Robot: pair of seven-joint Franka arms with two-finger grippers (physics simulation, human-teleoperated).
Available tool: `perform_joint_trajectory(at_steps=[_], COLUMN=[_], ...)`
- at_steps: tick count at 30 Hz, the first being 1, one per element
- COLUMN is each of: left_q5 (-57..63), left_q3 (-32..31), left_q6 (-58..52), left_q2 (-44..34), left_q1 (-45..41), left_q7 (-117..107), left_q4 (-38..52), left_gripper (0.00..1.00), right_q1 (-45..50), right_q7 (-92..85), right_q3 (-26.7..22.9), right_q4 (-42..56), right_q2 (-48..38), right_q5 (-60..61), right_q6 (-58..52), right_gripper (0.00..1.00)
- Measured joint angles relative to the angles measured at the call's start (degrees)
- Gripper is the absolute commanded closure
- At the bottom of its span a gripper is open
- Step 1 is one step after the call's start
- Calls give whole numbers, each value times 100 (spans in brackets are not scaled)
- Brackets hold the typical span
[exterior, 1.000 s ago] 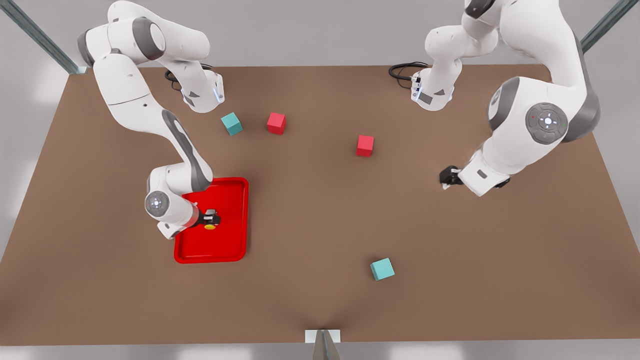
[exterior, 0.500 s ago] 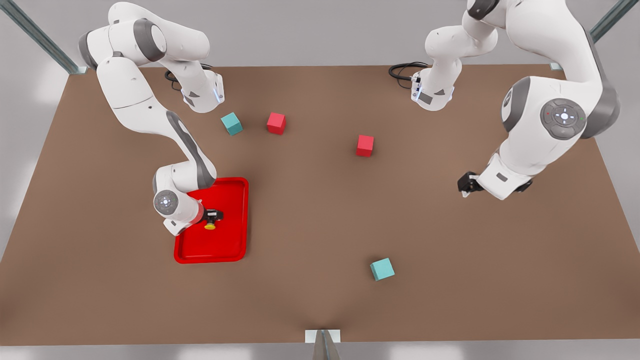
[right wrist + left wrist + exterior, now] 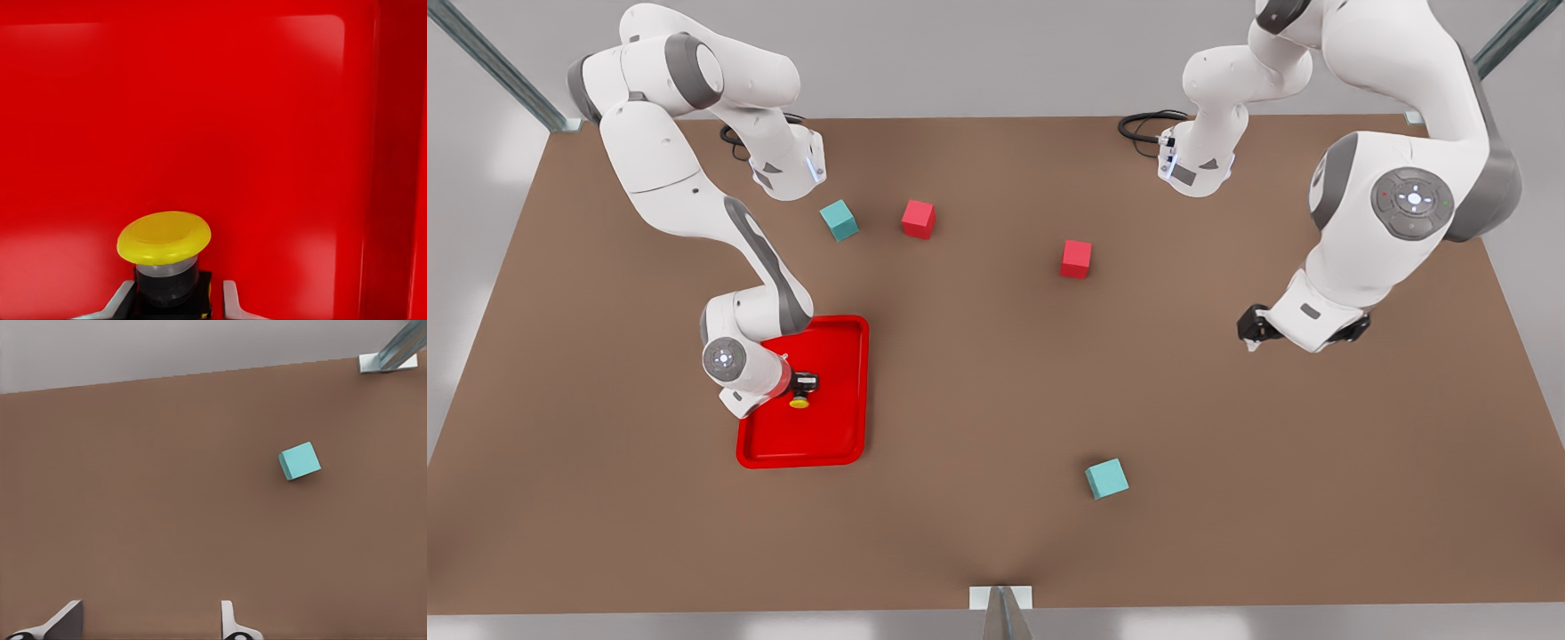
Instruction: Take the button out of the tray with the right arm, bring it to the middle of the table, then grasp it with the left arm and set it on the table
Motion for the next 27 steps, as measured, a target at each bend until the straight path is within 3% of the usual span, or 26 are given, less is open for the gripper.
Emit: perform_joint_trajectory(at_steps=[2, 13, 18, 21, 27], left_q5=[5, 1, -1, -1, -2], left_q3=[-1, -26, -26, -26, -26], left_q6=[-12, -42, -49, -51, -54], left_q2=[5, -5, -7, -7, -13], left_q1=[-11, -16, -16, -16, -15], left_q7=[-3, -16, -19, -21, -22], left_q4=[-1, -1, -1, -1, -1], left_gripper=[0, 0, 0, 0, 0], right_q1=[3, 67, 1299, 3488, 6187], right_q7=[-11, -127, 16, 187, 688], right_q3=[2, 17, -172, -1726, -3886], right_q4=[0, 10, 508, 1361, 3878], right_q2=[-1, -271, -602, -402, 1411], right_q5=[17, 153, 684, 1591, 3867], right_q6=[3, -149, -715, -1236, -2080], right_gripper=[58, 62, 61, 61, 60])
